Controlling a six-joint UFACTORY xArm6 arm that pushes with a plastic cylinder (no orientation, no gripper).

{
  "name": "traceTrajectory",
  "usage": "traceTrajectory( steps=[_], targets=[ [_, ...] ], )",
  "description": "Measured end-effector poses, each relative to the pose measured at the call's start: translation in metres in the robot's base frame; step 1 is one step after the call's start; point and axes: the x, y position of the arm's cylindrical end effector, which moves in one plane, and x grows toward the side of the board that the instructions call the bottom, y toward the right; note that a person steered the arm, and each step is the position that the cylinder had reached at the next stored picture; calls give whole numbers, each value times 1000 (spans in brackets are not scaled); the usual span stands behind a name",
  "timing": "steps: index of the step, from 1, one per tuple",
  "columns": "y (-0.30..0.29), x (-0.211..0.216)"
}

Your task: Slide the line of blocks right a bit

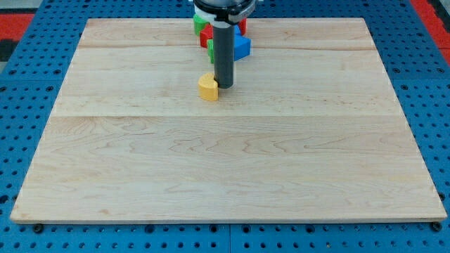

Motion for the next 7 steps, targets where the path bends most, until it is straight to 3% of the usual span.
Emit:
traceTrajectory(
  steps=[1, 3, 4, 5, 7],
  targets=[
    [-5, -21],
    [-25, 16],
    [-63, -1],
    [-119, -45],
    [-122, -168]
  ],
)
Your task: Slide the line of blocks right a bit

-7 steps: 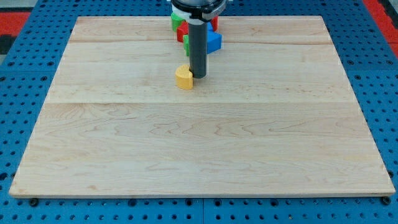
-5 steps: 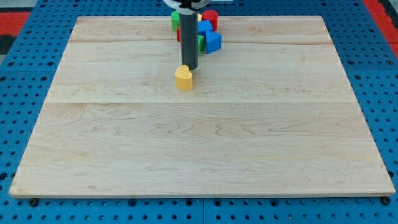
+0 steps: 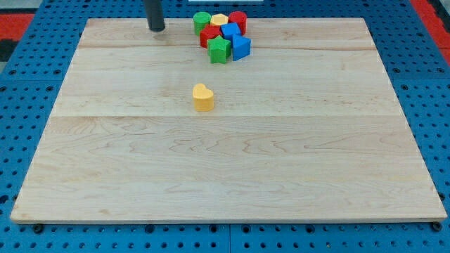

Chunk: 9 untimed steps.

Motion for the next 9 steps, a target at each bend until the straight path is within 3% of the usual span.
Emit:
traceTrajectory(
  steps=[4, 9],
  targets=[
    [35, -3],
    [119, 10]
  ],
)
